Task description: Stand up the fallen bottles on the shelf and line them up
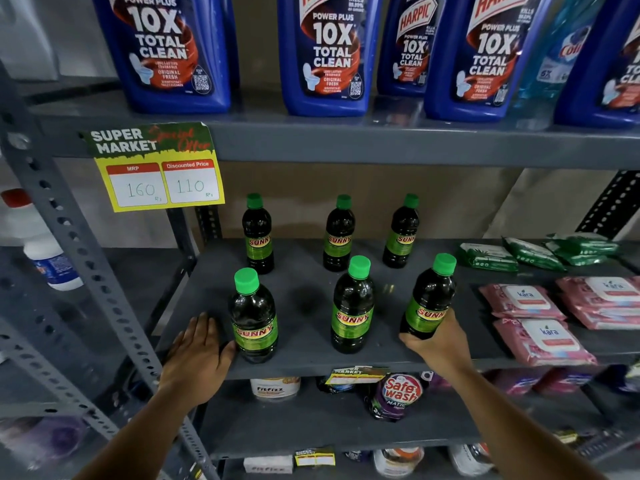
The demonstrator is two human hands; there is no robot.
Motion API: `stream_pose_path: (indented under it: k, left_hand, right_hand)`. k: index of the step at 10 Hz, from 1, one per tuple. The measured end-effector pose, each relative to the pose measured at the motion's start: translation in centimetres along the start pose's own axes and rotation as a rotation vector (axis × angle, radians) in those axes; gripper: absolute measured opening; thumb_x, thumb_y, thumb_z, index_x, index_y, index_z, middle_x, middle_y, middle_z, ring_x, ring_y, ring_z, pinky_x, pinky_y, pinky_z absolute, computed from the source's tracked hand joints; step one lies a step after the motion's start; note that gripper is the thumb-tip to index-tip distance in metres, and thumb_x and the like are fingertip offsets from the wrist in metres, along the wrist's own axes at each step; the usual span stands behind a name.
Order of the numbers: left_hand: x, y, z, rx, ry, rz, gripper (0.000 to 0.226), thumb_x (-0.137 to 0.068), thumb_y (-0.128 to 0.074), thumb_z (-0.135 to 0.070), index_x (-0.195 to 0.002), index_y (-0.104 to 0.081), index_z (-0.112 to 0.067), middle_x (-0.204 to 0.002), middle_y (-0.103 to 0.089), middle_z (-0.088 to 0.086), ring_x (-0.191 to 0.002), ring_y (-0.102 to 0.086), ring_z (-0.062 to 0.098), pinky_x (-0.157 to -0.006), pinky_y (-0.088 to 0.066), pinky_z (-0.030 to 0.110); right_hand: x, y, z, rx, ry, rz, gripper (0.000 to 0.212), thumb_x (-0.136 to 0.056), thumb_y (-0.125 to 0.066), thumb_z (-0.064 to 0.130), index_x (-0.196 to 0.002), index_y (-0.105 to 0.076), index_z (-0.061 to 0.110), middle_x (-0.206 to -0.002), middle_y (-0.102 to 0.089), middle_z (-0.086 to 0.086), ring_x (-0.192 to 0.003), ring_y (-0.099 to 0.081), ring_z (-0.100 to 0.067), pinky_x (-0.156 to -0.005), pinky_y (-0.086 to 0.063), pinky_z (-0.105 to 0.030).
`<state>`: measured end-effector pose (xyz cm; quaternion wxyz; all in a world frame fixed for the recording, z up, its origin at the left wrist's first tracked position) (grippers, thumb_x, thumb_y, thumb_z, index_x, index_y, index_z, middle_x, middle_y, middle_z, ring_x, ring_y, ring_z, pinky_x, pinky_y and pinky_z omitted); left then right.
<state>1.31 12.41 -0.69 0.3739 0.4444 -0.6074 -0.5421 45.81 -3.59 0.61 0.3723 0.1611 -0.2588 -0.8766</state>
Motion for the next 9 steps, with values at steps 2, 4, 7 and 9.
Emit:
stream_pose_path:
  k: [2, 4, 7, 9]
  left_hand:
    - [0.1, 0.2, -0.1, 0.004, 0.001, 0.017, 0.074, -0.095, -0.016, -0.053, -0.150, -0.007, -0.006, -0.161, -0.004, 0.014, -0.148, -0.003, 0.026, -0.120, -0.008, 0.041]
    - [0.3, 0.2, -0.3, 0.019, -0.005, 0.024, 0.074, -0.095, -0.015, -0.053, -0.150, -0.006, -0.005, -0.161, -0.004, 0.014, -0.148, -0.002, 0.026, -0.121, -0.007, 0.041]
    - [0.4, 0.6, -0.1, 0.056, 0.049, 0.082, 0.073, -0.095, -0.018, -0.054, -0.150, -0.005, -0.007, -0.161, -0.003, 0.013, -0.148, -0.002, 0.026, -0.120, -0.008, 0.041]
    - [0.1, 3.1, -0.5, 0.241, 0.100, 0.212, 0.051, -0.100, -0.031, -0.035, -0.142, -0.037, -0.005, -0.152, -0.033, 0.020, -0.141, -0.027, 0.034, -0.117, -0.020, 0.041]
  right_hand:
    - [0.6, 0.2, 0.1, 0.003, -0.007, -0.003, 0.071, -0.054, -0.092, 0.030, -0.110, -0.047, 0.026, -0.094, -0.064, 0.010, -0.082, -0.060, -0.004, -0.066, -0.045, -0.026]
    - [0.7, 0.2, 0.0, 0.004, -0.022, 0.005, 0.073, -0.055, -0.092, 0.030, -0.110, -0.046, 0.025, -0.095, -0.063, 0.009, -0.083, -0.060, -0.006, -0.071, -0.046, -0.029]
    - [1.1, 0.1, 0.3, -0.014, 0.004, 0.014, 0.074, -0.055, -0.091, 0.034, -0.112, -0.045, 0.029, -0.097, -0.063, 0.010, -0.086, -0.061, -0.009, -0.074, -0.047, -0.031]
    - [3.1, 0.3, 1.1, -0.026, 0.162, 0.078, 0.088, -0.063, -0.083, 0.054, -0.133, -0.037, 0.025, -0.119, -0.060, 0.004, -0.110, -0.059, -0.021, -0.089, -0.046, -0.037]
Point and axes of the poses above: each hand's wrist, its own x-axis away from the middle knuckle, its own y-axis out of the back of the hand, z = x × y, the point moved 9 cm from there along -x, towards the middle knuckle
